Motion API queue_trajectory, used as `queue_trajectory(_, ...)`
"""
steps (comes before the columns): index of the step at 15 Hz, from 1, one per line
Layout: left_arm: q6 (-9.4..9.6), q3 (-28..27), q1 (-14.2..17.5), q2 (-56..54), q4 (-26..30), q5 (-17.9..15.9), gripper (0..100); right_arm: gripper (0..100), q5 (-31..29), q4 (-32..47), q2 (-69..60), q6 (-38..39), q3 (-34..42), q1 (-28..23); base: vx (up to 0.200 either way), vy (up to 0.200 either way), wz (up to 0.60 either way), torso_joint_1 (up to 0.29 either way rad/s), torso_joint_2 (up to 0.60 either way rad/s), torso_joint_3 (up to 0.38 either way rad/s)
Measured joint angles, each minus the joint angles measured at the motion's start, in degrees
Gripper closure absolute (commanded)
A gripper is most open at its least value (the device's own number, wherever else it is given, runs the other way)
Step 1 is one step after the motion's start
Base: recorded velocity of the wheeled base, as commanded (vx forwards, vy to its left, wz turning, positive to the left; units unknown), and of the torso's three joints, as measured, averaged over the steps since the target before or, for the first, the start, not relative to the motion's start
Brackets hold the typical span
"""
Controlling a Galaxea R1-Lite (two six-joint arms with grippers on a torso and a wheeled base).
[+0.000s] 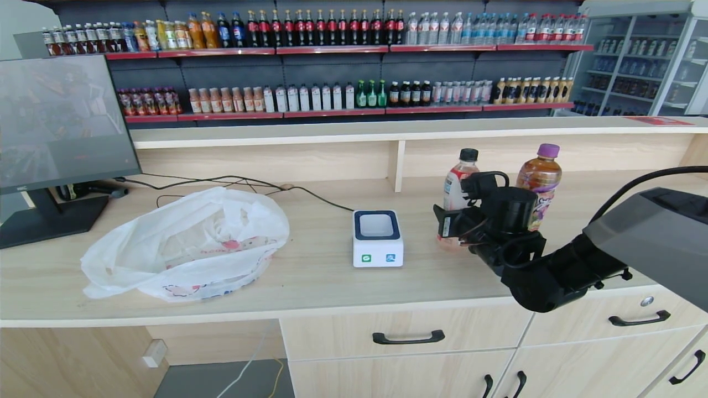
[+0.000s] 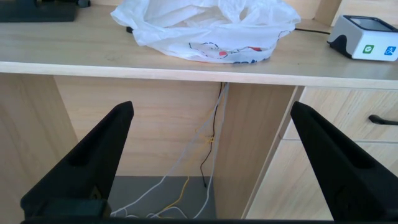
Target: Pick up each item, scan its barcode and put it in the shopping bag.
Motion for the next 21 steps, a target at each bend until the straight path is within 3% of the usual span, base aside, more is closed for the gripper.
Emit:
queue_trajectory(7, 0.0, 0.0, 0.0, 0.0, 0.0, 0.0, 0, 100, 0.0, -1.3, -5.8, -0.2, 2.0, 0.1, 0.0, 0.0, 0.0, 0.0, 0.0, 0.0)
queue_trajectory(12, 0.0, 0.0, 0.0, 0.0, 0.0, 0.0, 0, 100, 0.0, -17.3, -8.3, -1.7, 5.4, 0.5, 0.0, 0.0, 0.0, 0.0, 0.0, 0.0)
queue_trajectory(21, 0.0, 0.0, 0.0, 0.0, 0.0, 0.0, 0, 100, -0.3, -17.3, -20.6, -2.0, 18.0, 7.6, 0.0, 0.0, 0.0, 0.0, 0.0, 0.0)
